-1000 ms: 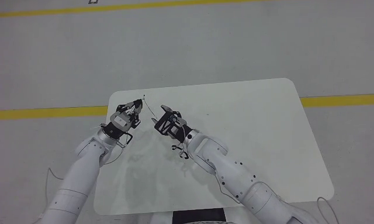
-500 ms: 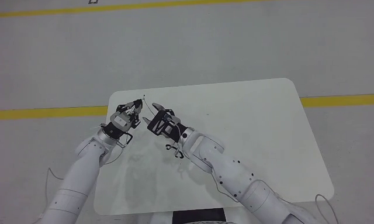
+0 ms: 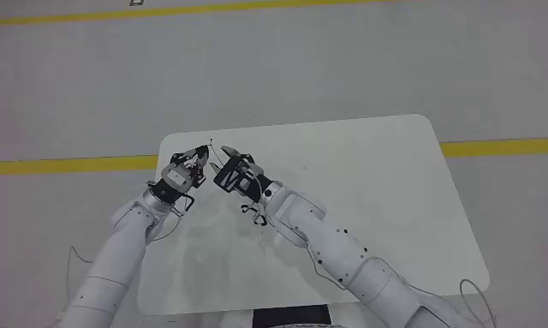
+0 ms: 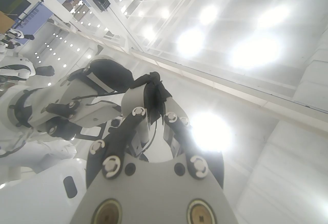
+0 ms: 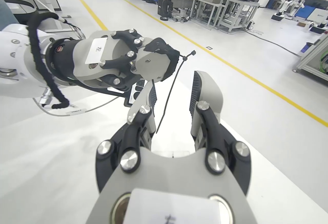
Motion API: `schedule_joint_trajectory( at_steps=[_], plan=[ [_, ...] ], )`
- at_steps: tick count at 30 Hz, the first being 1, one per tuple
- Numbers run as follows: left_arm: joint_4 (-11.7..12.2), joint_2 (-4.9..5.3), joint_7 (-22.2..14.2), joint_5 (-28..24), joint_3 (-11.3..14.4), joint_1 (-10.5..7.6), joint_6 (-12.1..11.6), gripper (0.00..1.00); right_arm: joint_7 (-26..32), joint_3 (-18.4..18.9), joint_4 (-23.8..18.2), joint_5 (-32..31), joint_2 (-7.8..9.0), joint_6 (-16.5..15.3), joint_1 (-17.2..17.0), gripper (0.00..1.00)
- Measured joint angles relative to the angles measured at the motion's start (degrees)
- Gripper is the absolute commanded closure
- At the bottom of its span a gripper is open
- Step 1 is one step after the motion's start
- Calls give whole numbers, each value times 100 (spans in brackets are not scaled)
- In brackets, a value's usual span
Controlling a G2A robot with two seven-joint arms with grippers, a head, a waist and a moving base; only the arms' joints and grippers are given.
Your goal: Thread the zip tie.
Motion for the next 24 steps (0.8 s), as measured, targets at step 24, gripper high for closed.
schedule_joint_trajectory(
  at_steps=[24],
  plan=[
    [0,0,0,0,0,0,0,100,-16,138,15,-51,42,-27,-11,100]
  ],
)
